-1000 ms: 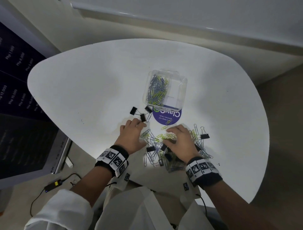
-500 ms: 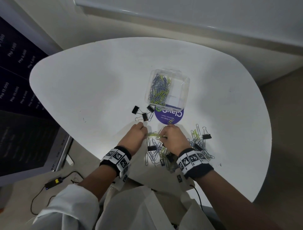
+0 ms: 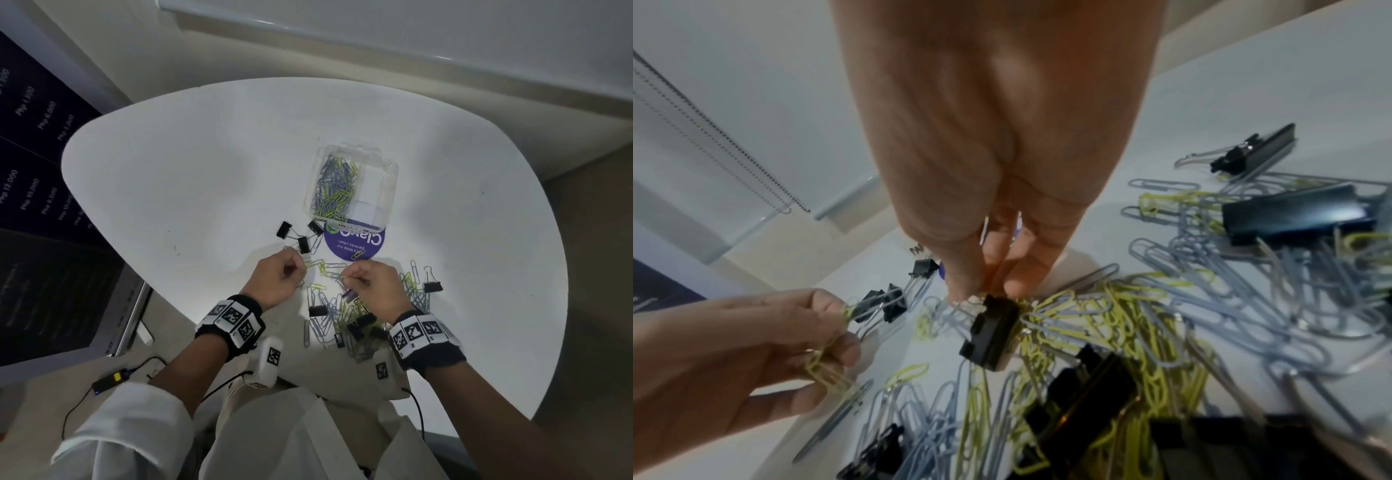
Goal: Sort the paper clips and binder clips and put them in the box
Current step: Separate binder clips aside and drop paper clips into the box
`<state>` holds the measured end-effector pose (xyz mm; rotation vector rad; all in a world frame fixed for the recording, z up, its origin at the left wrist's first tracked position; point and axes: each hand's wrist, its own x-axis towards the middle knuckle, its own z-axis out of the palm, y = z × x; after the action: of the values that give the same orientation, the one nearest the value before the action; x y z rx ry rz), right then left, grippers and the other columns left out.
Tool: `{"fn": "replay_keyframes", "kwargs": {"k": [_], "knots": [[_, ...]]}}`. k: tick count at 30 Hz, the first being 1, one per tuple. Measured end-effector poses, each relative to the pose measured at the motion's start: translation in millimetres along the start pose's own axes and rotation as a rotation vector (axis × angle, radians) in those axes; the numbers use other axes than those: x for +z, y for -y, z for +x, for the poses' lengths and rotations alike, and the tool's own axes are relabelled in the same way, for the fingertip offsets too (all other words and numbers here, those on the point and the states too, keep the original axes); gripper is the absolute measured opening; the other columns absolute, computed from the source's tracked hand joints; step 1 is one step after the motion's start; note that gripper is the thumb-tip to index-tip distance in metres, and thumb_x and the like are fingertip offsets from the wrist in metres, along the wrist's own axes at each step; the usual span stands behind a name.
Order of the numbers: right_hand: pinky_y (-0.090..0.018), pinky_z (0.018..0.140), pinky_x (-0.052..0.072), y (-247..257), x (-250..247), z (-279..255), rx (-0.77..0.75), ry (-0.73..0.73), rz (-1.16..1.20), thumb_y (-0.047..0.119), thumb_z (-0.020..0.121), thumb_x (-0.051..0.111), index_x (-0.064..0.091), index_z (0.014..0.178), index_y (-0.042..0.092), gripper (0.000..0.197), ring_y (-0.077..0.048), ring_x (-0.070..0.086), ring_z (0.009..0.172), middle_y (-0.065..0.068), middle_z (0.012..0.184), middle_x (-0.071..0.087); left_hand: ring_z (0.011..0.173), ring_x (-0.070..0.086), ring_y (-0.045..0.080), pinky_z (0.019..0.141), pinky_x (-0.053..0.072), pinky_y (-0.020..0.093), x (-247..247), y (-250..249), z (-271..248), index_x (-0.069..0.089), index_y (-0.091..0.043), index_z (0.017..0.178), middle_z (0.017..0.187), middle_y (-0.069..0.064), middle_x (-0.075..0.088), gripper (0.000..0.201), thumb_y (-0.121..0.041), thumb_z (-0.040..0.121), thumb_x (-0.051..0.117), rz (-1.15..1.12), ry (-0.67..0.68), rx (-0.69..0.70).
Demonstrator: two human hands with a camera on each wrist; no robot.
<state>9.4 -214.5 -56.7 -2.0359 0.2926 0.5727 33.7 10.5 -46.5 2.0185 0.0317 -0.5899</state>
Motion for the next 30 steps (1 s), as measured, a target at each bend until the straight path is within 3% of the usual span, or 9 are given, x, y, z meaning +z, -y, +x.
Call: {"fn": "replay_keyframes", "kwargs": {"k": [3, 6, 10, 13, 18, 20, 25, 28, 30], "knots": [[-0.014, 0.079, 0.053, -1, -1, 0, -0.005, -0.029, -0.003, 0.007, 0.089, 0.070, 0.075, 0.098, 0.010, 0.011, -0.011, 0.070, 0.083, -0.001, 0.093, 0.075, 0.058, 0.050, 0.010, 0.062, 0.044, 0.026, 1, 1, 1, 0.052, -0.017, 0.079, 0.067, -0.004, 0.058, 0.011, -0.018, 0.090, 0.053, -0.047, -0.005, -0.082], [-0.005, 0.076, 0.047, -1, -2, 0, 0.009, -0.060, 0.036, 0.009, 0.091, 0.068, 0.075, 0.099, 0.010, 0.010, -0.004, 0.067, 0.084, 0.000, 0.094, 0.074, 0.074, 0.063, 0.021, 0.074, 0.052, 0.035, 4, -4, 3, 0.049, -0.010, 0.078, 0.083, 0.010, 0.067, 0.019, -0.026, 0.086, 0.052, -0.214, -0.034, -0.204], [-0.001, 0.072, 0.044, -2, -3, 0, 0.047, -0.093, 0.088, 0.017, 0.092, 0.068, 0.074, 0.100, 0.012, 0.012, 0.000, 0.064, 0.082, 0.004, 0.094, 0.073, 0.090, 0.070, 0.019, 0.089, 0.053, 0.040, 9, -10, 5, 0.045, -0.008, 0.074, 0.092, 0.022, 0.064, 0.024, -0.023, 0.078, 0.064, -0.529, -0.071, -0.291], [-0.010, 0.069, 0.051, -1, -3, 1, 0.106, -0.099, 0.235, 0.015, 0.093, 0.066, 0.072, 0.100, 0.010, 0.011, -0.012, 0.067, 0.078, -0.002, 0.094, 0.074, 0.093, 0.071, 0.025, 0.081, 0.055, 0.032, 13, -10, 8, 0.043, -0.011, 0.073, 0.084, 0.017, 0.060, 0.027, -0.011, 0.081, 0.069, -0.635, -0.104, -0.339], [-0.025, 0.075, 0.057, 6, -3, 2, 0.118, -0.125, 0.405, 0.002, 0.093, 0.063, 0.073, 0.100, 0.006, 0.013, -0.021, 0.067, 0.084, -0.013, 0.097, 0.075, 0.069, 0.065, 0.021, 0.060, 0.052, 0.022, 11, -12, 10, 0.048, -0.010, 0.076, 0.079, 0.010, 0.065, 0.016, -0.004, 0.087, 0.058, -0.785, -0.143, -0.456], [-0.023, 0.075, 0.055, 9, -3, 3, 0.125, -0.112, 0.354, 0.002, 0.094, 0.059, 0.073, 0.103, 0.010, 0.019, -0.018, 0.065, 0.084, -0.010, 0.098, 0.073, 0.061, 0.059, 0.020, 0.060, 0.048, 0.026, 8, -11, 10, 0.046, -0.009, 0.085, 0.074, 0.009, 0.062, 0.009, -0.003, 0.087, 0.053, -0.801, -0.150, -0.487], [-0.011, 0.052, 0.036, 18, 2, 10, -0.014, -0.115, 0.073, 0.003, 0.094, 0.051, 0.074, 0.099, 0.013, 0.026, -0.009, 0.045, 0.056, -0.002, 0.088, 0.061, 0.051, 0.043, 0.021, 0.051, 0.036, 0.028, 0, -7, 10, 0.045, -0.011, 0.081, 0.063, 0.008, 0.049, 0.011, -0.002, 0.079, 0.039, -0.781, -0.118, -0.507], [-0.004, 0.068, 0.037, 18, 4, 17, -0.142, -0.019, -0.159, 0.002, 0.086, 0.060, 0.070, 0.108, 0.012, 0.025, -0.008, 0.047, 0.078, 0.003, 0.091, 0.048, 0.053, 0.042, 0.022, 0.053, 0.035, 0.027, -5, -7, 8, 0.052, -0.011, 0.085, 0.054, 0.003, 0.038, 0.015, -0.006, 0.083, 0.037, -0.809, -0.085, -0.521], [-0.011, 0.080, 0.034, 14, 4, 22, -0.202, 0.057, -0.342, 0.010, 0.085, 0.069, 0.066, 0.117, 0.017, 0.033, -0.016, 0.044, 0.095, 0.003, 0.096, 0.045, 0.055, 0.047, 0.023, 0.053, 0.043, 0.026, -9, -7, 6, 0.054, -0.010, 0.087, 0.055, 0.003, 0.038, 0.015, -0.007, 0.084, 0.039, -0.822, -0.092, -0.530]]}}
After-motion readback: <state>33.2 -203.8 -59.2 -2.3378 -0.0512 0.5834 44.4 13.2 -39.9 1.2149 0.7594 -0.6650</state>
